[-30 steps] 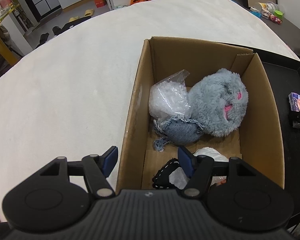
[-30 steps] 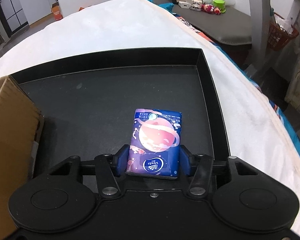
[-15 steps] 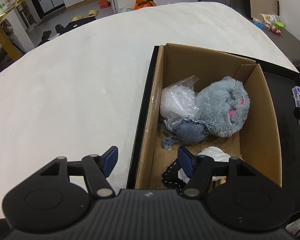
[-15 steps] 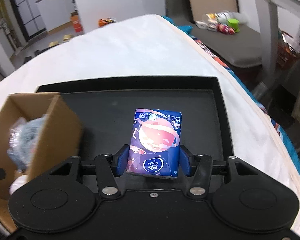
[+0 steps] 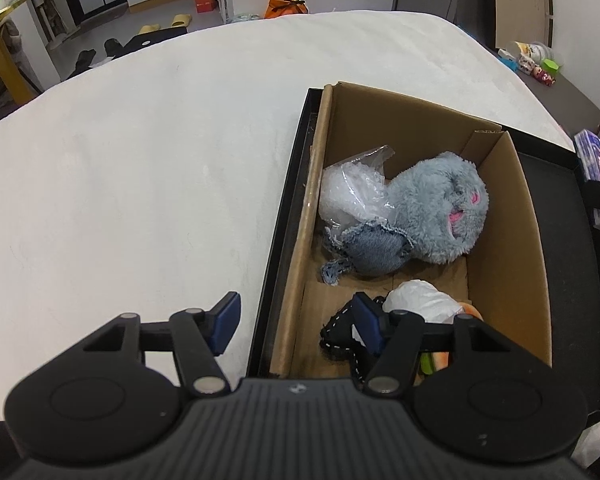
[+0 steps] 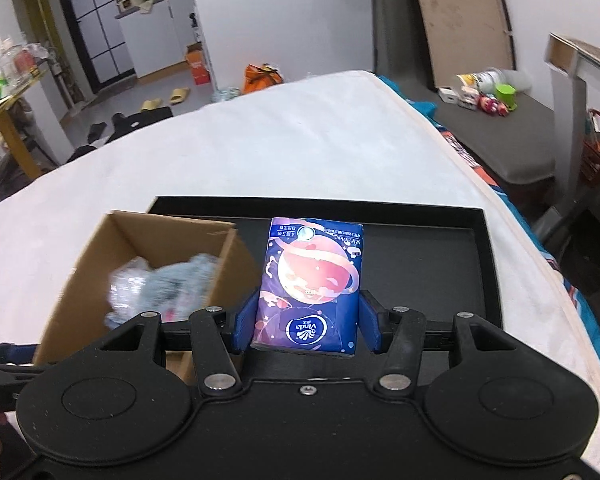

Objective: Organize soft objects
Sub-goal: 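Lift the tissue pack and carry it over the box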

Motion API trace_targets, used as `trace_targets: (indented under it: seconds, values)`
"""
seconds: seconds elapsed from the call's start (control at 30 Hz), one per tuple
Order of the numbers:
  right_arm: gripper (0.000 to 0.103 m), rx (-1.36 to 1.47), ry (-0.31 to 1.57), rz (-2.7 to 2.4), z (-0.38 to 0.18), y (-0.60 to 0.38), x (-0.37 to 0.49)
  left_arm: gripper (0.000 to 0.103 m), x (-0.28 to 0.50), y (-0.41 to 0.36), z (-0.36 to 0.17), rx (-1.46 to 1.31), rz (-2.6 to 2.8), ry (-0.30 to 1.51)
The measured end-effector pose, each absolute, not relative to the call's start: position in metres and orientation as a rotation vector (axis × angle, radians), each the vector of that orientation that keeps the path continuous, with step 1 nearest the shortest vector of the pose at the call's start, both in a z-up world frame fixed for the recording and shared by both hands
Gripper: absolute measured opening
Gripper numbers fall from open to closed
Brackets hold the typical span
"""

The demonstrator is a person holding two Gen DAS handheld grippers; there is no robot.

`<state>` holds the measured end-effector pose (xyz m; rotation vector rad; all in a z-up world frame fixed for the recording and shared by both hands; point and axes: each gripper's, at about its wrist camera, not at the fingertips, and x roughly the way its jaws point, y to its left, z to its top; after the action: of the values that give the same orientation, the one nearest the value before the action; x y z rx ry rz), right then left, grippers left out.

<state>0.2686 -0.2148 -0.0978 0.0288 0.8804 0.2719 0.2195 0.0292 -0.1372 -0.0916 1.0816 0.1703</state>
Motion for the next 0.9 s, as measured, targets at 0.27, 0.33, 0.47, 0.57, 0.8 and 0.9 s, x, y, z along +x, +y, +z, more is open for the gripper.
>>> trace_targets:
  seconds: [0.27, 0.33, 0.47, 0.57, 0.8, 0.9]
  values:
    - [0.051, 0.020, 0.860, 0.312, -0.084, -0.188, 0.259, 0.056, 0.216, 0.034, -0.137, -0.129, 0.150, 1.074]
    - [0.051, 0.013, 0.859, 0.320, -0.083, -0.182, 0.257, 0.054, 0.215, 0.036, -0.138, -0.148, 0.135, 1.078]
    - [0.051, 0.004, 0.857, 0.331, -0.079, -0.171, 0.254, 0.048, 0.213, 0.039, -0.140, -0.164, 0.123, 1.081]
    - [0.051, 0.004, 0.857, 0.339, -0.078, -0.163, 0.252, 0.038, 0.212, 0.042, -0.143, -0.179, 0.115, 1.086]
    - [0.052, 0.015, 0.871, 0.374, -0.078, -0.141, 0.249, 0.019, 0.209, 0.050, -0.147, -0.205, 0.116, 1.084]
    - [0.052, 0.014, 0.876, 0.393, -0.079, -0.129, 0.247, 0.016, 0.209, 0.054, -0.148, -0.218, 0.114, 1.085]
